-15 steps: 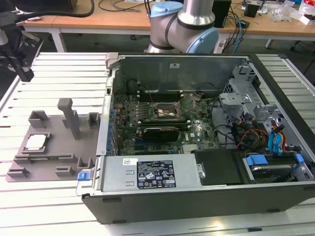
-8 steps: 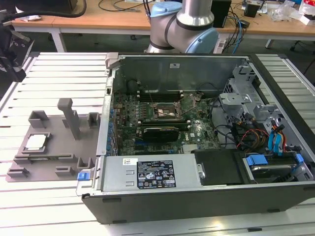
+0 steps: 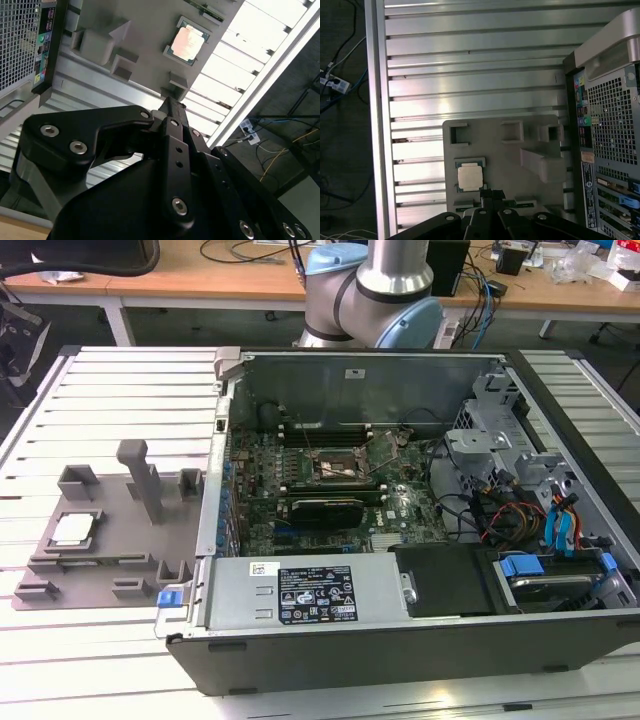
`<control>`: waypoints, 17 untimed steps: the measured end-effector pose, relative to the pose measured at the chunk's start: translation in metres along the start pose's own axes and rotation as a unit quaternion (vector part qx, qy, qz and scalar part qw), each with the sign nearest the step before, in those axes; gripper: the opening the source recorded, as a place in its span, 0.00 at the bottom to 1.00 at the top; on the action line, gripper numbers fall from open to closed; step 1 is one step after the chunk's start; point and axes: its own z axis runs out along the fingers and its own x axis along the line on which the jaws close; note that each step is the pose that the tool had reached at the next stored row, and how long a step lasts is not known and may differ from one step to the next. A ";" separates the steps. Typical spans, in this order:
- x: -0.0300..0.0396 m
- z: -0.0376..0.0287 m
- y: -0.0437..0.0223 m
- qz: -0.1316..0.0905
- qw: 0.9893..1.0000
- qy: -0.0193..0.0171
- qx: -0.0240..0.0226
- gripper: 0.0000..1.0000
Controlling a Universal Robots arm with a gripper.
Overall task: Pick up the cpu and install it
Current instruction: 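Reach for the cpu, then pick up the cpu and move it towards the insertion slot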
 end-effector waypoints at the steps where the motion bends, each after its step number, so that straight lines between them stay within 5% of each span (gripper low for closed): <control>1: 0.0000 0.0000 0.0000 0.000 1.000 0.000 0.000 0.11; 10: 0.0001 0.0000 0.0000 -0.001 1.000 0.000 0.000 0.11; 14: 0.0001 0.0000 0.0000 -0.028 1.000 0.001 -0.001 0.11; 17: 0.0001 0.0000 0.0000 -0.066 0.998 0.003 -0.002 0.11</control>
